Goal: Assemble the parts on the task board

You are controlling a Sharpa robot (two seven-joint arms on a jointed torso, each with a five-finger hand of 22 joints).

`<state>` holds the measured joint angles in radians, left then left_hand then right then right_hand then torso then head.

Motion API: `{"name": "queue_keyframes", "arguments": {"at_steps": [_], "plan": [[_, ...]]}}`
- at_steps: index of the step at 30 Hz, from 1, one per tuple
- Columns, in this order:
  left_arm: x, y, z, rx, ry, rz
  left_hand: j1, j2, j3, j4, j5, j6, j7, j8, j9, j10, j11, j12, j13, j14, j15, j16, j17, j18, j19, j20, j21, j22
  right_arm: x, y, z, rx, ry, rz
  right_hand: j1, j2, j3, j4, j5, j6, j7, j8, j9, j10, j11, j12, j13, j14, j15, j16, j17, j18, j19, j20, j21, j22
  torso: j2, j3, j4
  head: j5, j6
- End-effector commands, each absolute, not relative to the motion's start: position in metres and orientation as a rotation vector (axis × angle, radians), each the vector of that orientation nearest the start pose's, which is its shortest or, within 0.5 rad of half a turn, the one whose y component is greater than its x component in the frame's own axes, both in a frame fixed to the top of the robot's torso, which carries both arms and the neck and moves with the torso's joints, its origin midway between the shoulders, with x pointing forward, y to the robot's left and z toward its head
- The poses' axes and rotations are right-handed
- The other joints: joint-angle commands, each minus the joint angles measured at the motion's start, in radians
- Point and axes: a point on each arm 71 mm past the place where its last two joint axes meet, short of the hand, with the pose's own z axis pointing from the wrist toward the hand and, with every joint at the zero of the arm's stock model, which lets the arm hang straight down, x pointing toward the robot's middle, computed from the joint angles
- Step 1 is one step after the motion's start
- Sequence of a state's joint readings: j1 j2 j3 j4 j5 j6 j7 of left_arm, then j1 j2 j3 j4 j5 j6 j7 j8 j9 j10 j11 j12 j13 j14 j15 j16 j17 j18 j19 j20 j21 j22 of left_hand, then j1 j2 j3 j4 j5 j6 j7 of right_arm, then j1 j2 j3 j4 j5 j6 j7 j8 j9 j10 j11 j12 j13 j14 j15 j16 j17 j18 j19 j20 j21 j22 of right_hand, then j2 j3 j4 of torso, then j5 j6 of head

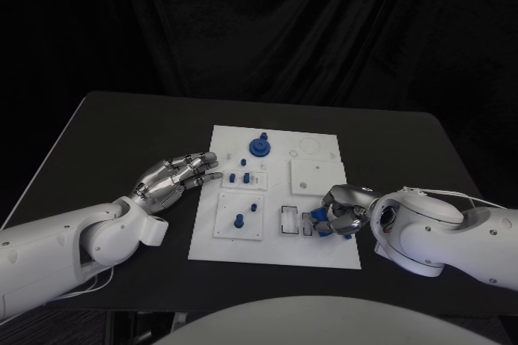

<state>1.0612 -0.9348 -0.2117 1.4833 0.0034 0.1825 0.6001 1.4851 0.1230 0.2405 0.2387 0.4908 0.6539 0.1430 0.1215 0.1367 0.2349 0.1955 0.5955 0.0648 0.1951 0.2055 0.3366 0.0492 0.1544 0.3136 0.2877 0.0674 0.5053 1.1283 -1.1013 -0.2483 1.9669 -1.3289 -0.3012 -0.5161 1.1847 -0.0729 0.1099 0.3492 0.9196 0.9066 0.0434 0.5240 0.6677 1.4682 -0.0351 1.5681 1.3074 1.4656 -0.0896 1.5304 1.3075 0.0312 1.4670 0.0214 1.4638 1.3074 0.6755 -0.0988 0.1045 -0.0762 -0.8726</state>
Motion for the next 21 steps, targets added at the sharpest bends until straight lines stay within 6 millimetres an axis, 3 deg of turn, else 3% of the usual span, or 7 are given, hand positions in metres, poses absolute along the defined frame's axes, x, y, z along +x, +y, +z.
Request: {"name": "queue_keyframes", "arguments": {"at_steps": [1, 4, 6, 8, 10, 12, 21], "plan": [[0.42, 0.246, -0.283, -1.18, 1.597, -1.92, -0.011, 0.0, 0.002, 0.007, -0.003, 0.0, 0.006, 0.007, -0.001, 0.007, -0.001, 0.007, 0.001, 0.003, 0.001, 0.005, 0.001, -0.003, 0.008, 0.001, 0.002, -0.001, 0.344, -0.214, -0.251, 0.318, 2.073, 0.63, -0.024, 0.019, 0.14, -0.102, -0.043, 0.012, -0.011, 0.021, 0.034, 0.103, -0.002, 0.003, 0.263, 0.095, -0.007, 0.006, 0.209, -0.005, 0.062, -0.007, 0.008, 0.229, 0.001, -0.0002, -0.0017, -0.001, 0.0], [0.42, 0.245, -0.283, -1.181, 1.599, -1.922, -0.011, 0.0, 0.002, 0.007, -0.003, 0.0, 0.006, 0.007, -0.001, 0.007, -0.001, 0.007, 0.001, 0.003, 0.001, 0.005, 0.001, -0.003, 0.008, 0.001, 0.002, -0.001, 0.342, -0.209, -0.25, 0.346, 2.079, 0.663, -0.069, 0.025, 0.139, -0.067, -0.182, 0.016, -0.013, 0.019, 0.041, 0.103, -0.003, 0.003, 0.263, 0.094, -0.008, 0.006, 0.207, -0.005, 0.061, -0.008, 0.009, 0.229, 0.0, -0.0004, -0.0016, -0.002, 0.0], [0.42, 0.245, -0.284, -1.181, 1.6, -1.923, -0.011, 0.0, 0.002, 0.007, -0.003, 0.0, 0.006, 0.007, -0.001, 0.007, -0.001, 0.007, 0.001, 0.003, 0.001, 0.005, 0.001, -0.003, 0.008, 0.001, 0.002, -0.001, 0.342, -0.207, -0.251, 0.353, 2.093, 0.671, -0.098, 0.034, 0.131, -0.06, -0.25, 0.019, -0.012, 0.017, 0.041, 0.103, -0.001, 0.003, 0.263, 0.094, -0.007, 0.005, 0.205, -0.005, 0.061, -0.007, 0.007, 0.229, 0.0, -0.0003, -0.0009, -0.003, 0.0], [0.42, 0.245, -0.284, -1.181, 1.602, -1.924, -0.011, 0.0, 0.002, 0.007, -0.003, 0.0, 0.006, 0.007, -0.001, 0.007, -0.001, 0.007, 0.001, 0.003, 0.001, 0.005, 0.001, -0.003, 0.008, 0.001, 0.002, -0.001, 0.343, -0.205, -0.253, 0.353, 2.112, 0.672, -0.11, 0.039, 0.129, -0.059, -0.274, 0.02, -0.011, 0.015, 0.041, 0.103, -0.001, 0.003, 0.263, 0.094, -0.006, 0.004, 0.204, -0.005, 0.06, -0.007, 0.007, 0.228, 0.0, -0.0007, 0.0007, -0.005, 0.0], [0.42, 0.244, -0.284, -1.181, 1.602, -1.925, -0.011, 0.0, 0.002, 0.007, -0.003, 0.0, 0.006, 0.007, -0.001, 0.007, -0.001, 0.007, 0.001, 0.003, 0.001, 0.005, 0.001, -0.003, 0.008, 0.001, 0.002, -0.001, 0.344, -0.203, -0.255, 0.349, 2.129, 0.671, -0.171, 0.059, 0.111, -0.058, -0.375, 0.024, -0.009, 0.009, 0.04, 0.103, 0.001, 0.003, 0.263, 0.092, -0.004, 0.0, 0.196, -0.004, 0.058, -0.005, 0.003, 0.227, 0.0, -0.0014, 0.0014, -0.006, 0.0], [0.42, 0.244, -0.284, -1.181, 1.603, -1.926, -0.011, 0.0, 0.002, 0.007, -0.003, 0.0, 0.006, 0.007, -0.001, 0.008, -0.001, 0.007, 0.001, 0.004, 0.001, 0.005, 0.001, -0.003, 0.008, 0.001, 0.002, -0.001, 0.345, -0.201, -0.257, 0.345, 2.141, 0.67, -0.194, 0.067, 0.103, -0.058, -0.422, 0.026, -0.009, 0.005, 0.04, 0.103, 0.002, 0.003, 0.263, 0.091, -0.004, -0.003, 0.191, -0.002, 0.056, -0.004, -0.002, 0.225, 0.0, -0.0018, 0.0009, -0.004, 0.0], [0.42, 0.243, -0.286, -1.185, 1.609, -1.929, -0.012, 0.0, 0.002, 0.008, -0.004, 0.0, 0.007, 0.008, -0.001, 0.008, 0.0, 0.007, 0.001, 0.005, 0.002, 0.007, 0.001, -0.003, 0.008, 0.001, 0.002, -0.001, 0.351, -0.196, -0.262, 0.344, 2.16, 0.65, -0.253, 0.084, 0.078, -0.056, -0.515, 0.026, -0.008, -0.002, 0.043, 0.103, 0.002, 0.003, 0.263, 0.09, -0.004, -0.007, 0.183, 0.0, 0.051, -0.003, -0.012, 0.222, 0.001, -0.0015, 0.0001, -0.004, 0.0]]}}
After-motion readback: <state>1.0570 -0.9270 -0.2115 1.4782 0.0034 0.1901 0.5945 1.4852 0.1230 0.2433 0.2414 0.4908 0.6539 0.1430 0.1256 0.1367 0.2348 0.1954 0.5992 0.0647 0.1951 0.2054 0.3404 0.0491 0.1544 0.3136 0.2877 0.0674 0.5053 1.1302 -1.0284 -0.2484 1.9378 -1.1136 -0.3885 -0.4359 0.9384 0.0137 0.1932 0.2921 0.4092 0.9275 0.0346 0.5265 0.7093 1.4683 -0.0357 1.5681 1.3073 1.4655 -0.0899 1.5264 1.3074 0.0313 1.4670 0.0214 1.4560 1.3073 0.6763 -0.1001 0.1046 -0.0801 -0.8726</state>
